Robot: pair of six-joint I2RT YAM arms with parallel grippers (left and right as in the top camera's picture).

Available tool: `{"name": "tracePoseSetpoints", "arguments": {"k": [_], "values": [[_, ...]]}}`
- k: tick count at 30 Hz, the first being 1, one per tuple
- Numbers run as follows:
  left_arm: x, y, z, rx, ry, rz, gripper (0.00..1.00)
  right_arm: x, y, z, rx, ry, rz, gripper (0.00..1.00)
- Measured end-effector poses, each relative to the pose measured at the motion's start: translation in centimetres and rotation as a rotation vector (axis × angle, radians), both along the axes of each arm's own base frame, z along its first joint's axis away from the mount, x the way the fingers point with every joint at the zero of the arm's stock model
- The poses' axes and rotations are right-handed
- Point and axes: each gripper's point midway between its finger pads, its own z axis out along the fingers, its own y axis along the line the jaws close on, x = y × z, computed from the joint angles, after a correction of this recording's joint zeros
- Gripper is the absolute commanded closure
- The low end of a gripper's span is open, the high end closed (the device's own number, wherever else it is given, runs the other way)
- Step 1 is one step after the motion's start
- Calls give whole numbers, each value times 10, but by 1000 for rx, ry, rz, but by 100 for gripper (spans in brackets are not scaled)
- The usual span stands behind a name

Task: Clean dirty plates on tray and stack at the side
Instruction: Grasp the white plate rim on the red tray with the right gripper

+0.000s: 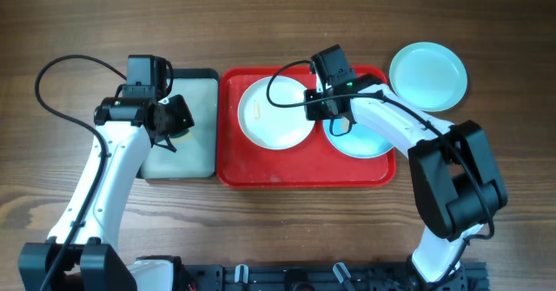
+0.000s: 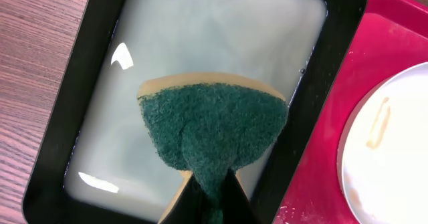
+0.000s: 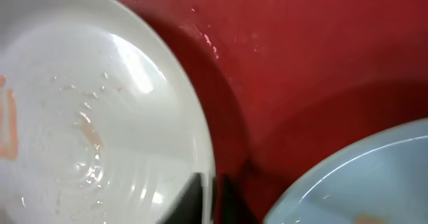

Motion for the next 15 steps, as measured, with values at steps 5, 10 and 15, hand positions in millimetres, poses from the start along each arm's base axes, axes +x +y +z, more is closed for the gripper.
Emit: {"name": "tracePoseSetpoints", "arguments": {"k": [5,10,15], "values": [[0,0,0,0,0,0,96,3,3,2,20,-8,-6,39],[0,0,0,0,0,0,96,14,-2,26,30,-1,-11,14],[0,0,0,0,0,0,96,55,0,83,67,-161,25,1]]}}
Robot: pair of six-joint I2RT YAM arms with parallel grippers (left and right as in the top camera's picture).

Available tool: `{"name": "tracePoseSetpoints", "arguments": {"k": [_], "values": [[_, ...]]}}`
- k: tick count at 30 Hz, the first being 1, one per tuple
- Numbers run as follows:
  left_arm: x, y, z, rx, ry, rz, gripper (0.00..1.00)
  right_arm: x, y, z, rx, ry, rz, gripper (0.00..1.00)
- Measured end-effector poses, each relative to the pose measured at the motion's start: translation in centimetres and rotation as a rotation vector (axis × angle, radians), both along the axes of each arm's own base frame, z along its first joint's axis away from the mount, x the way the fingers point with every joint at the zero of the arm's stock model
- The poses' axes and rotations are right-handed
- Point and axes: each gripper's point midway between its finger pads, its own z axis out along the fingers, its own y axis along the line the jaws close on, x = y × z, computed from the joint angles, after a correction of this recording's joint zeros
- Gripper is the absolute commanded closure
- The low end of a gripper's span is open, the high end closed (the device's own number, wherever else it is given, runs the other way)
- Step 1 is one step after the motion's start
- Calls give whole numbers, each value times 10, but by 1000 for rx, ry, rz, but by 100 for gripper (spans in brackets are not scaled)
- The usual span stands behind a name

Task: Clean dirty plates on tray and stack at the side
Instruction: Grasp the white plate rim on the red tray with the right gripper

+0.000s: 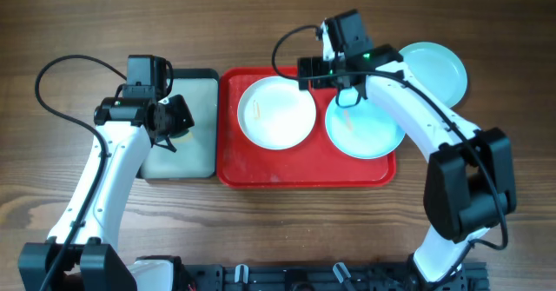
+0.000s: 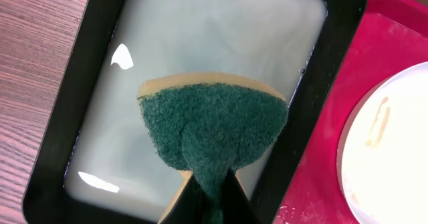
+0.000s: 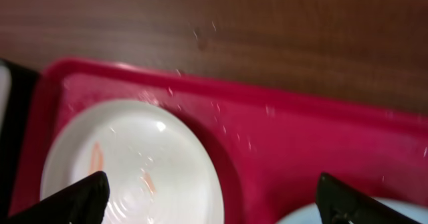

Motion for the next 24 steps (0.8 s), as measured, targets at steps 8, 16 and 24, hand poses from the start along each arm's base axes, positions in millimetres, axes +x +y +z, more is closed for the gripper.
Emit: {"name": "tracePoseSetpoints", "arguments": {"k": [8,16,24], "values": [[0,0,0,0,0,0,96,9,4,12,6,-56,24,0],[2,0,1,-1,-8,0,96,9,4,12,4,-57,27,0],[2,0,0,0,-8,0,96,9,4,12,4,-57,27,0]]}}
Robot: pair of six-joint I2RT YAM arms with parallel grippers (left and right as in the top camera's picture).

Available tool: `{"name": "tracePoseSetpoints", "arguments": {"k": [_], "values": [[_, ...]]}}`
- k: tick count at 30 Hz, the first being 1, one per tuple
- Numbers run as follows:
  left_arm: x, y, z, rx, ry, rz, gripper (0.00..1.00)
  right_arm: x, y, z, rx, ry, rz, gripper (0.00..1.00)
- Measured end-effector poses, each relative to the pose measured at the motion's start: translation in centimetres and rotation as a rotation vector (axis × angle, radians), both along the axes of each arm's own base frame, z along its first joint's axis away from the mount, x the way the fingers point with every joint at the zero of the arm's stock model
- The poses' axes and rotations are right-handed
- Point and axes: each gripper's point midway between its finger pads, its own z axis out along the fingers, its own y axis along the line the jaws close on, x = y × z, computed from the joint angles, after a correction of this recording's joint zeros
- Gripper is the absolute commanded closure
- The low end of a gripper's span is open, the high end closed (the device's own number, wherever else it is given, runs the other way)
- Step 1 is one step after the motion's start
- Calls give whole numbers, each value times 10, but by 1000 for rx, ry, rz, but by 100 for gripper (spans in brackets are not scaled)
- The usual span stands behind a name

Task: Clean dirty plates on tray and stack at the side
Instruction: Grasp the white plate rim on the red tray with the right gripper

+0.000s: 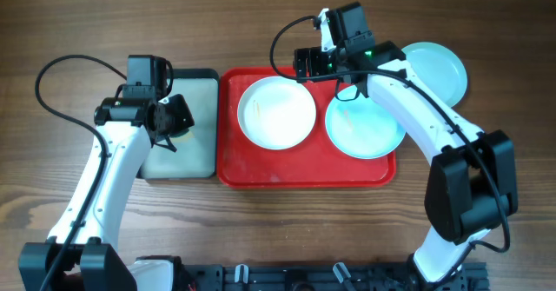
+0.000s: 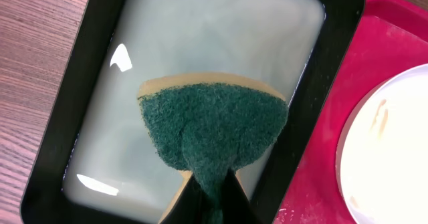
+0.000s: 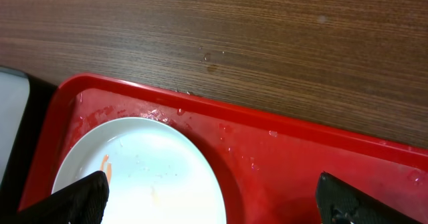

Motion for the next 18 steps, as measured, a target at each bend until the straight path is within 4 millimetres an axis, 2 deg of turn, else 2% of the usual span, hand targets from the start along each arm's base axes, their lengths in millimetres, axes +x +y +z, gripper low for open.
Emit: {"name": "tracePoseSetpoints", "arguments": {"k": [18], "values": [[7,0,2,-1,-30,0,96,0,0,0,0,0,0,0]]}}
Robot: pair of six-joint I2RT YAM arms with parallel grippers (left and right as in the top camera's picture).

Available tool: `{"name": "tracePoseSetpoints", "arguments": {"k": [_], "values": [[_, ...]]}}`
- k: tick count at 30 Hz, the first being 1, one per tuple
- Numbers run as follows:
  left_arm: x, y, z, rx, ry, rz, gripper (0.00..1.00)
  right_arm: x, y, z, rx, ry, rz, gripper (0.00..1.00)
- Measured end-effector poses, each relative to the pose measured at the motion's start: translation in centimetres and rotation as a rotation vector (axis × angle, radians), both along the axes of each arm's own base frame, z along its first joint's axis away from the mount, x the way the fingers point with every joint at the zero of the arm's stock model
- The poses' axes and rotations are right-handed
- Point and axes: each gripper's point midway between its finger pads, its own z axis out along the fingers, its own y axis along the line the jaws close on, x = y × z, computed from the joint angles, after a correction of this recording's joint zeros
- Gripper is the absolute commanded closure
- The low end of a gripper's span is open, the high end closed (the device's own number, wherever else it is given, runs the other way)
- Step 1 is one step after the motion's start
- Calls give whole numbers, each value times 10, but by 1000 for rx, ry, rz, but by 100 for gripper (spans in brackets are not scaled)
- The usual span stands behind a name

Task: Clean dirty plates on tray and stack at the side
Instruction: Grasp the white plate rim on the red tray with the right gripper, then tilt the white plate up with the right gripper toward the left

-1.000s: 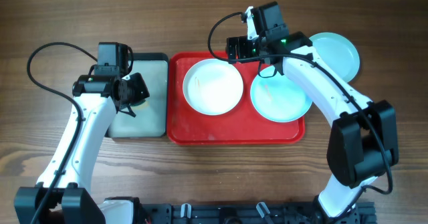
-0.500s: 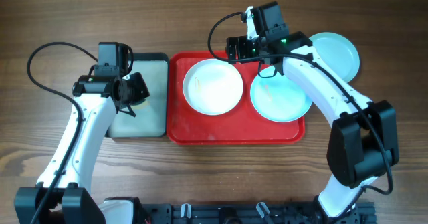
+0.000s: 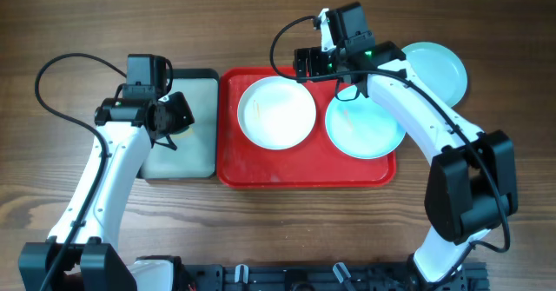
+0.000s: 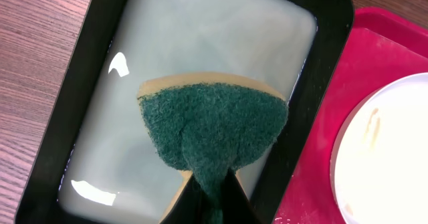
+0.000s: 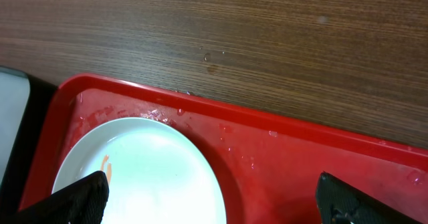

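Note:
A white plate [image 3: 276, 110] with orange smears lies on the left half of the red tray [image 3: 261, 174]. A light blue plate [image 3: 365, 128], also smeared, lies on the tray's right half. Another light blue plate [image 3: 433, 65] rests on the table at the right. My left gripper [image 3: 167, 117] is shut on a green sponge [image 4: 214, 127], held above the black basin of water [image 4: 194, 57]. My right gripper [image 5: 212, 204] stands wide open above the tray's back edge, with the white plate [image 5: 147, 174] under its left finger and nothing between the fingers [image 5: 80, 197].
The black basin [image 3: 187, 161] sits on the wooden table directly left of the tray. Cables loop off both arms. Bare wooden table [image 5: 234, 30] lies behind the tray.
My left gripper with the sponge has shifted a little over the basin, so more of the basin's far edge and the tray shows. The right gripper and the plates have not moved.
My right gripper was low on the tray, shut at the white plate's right rim between the two plates. Then it stood open and raised over the tray's back edge, where it has stayed. The left gripper held the sponge over the basin throughout.

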Motion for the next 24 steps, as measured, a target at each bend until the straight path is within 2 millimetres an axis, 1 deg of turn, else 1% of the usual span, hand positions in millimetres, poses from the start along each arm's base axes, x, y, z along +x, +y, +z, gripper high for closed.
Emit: {"name": "tracePoseSetpoints", "arguments": {"k": [2,4,6,10,11,12,13,14,15,16,18,21,24], "values": [[0,0,0,0,0,0,96,3,1,2,7,-17,-1,0],[0,0,0,0,1,0,96,18,7,15,37,-92,-1,0],[-1,0,0,0,2,0,96,25,10,22,53,-131,0,0],[-1,0,0,0,3,0,96,25,10,23,56,-135,0,0],[-1,0,0,0,3,0,96,21,11,20,58,-111,9,0],[-1,0,0,0,3,0,96,13,12,14,58,-70,23,10],[-1,0,0,0,4,0,96,3,12,8,56,-25,41,35],[-1,0,0,0,5,0,96,-10,11,0,45,34,68,54],[-1,0,0,0,5,0,96,-22,10,-6,34,85,87,71],[-1,0,-1,0,6,0,96,-36,7,-13,19,149,102,76],[-2,0,-1,0,7,0,96,-51,3,-20,8,216,113,75],[-2,0,-1,0,8,0,96,-59,3,-27,7,247,123,73],[-2,0,-1,0,9,0,96,-66,0,-43,8,264,116,71]]}}
